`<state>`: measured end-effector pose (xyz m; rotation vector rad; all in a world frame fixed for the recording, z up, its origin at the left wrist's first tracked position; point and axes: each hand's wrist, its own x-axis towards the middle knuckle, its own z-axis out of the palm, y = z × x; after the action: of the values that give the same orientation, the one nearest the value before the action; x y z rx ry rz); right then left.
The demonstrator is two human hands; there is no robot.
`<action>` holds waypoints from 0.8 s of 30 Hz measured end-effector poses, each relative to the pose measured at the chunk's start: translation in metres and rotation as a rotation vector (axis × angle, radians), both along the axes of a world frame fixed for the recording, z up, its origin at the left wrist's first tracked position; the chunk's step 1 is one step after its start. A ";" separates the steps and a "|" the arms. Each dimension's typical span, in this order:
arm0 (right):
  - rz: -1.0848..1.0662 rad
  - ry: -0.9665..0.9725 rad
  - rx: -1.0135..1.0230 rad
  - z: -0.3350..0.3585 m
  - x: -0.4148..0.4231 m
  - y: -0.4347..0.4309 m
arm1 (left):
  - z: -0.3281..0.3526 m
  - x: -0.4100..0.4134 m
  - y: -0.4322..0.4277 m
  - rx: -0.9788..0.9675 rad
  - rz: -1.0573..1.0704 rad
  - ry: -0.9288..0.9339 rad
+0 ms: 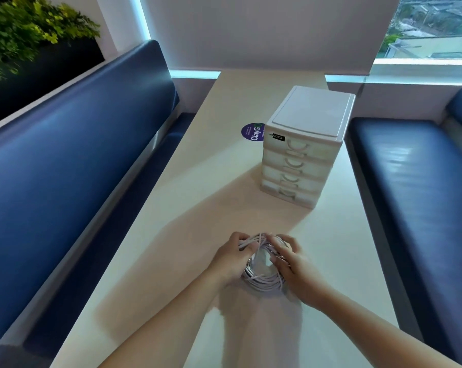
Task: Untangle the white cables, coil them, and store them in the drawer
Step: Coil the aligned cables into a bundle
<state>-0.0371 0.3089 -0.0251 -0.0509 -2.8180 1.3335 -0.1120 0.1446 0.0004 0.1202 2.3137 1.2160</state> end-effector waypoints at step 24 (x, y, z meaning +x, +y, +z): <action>0.220 -0.058 0.542 -0.007 0.020 0.011 | -0.027 0.015 -0.004 -0.471 -0.700 0.619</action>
<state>-0.0170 0.3198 -0.0321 0.2390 -3.1988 0.5501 -0.0970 0.1402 -0.0262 1.1552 2.6192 0.2813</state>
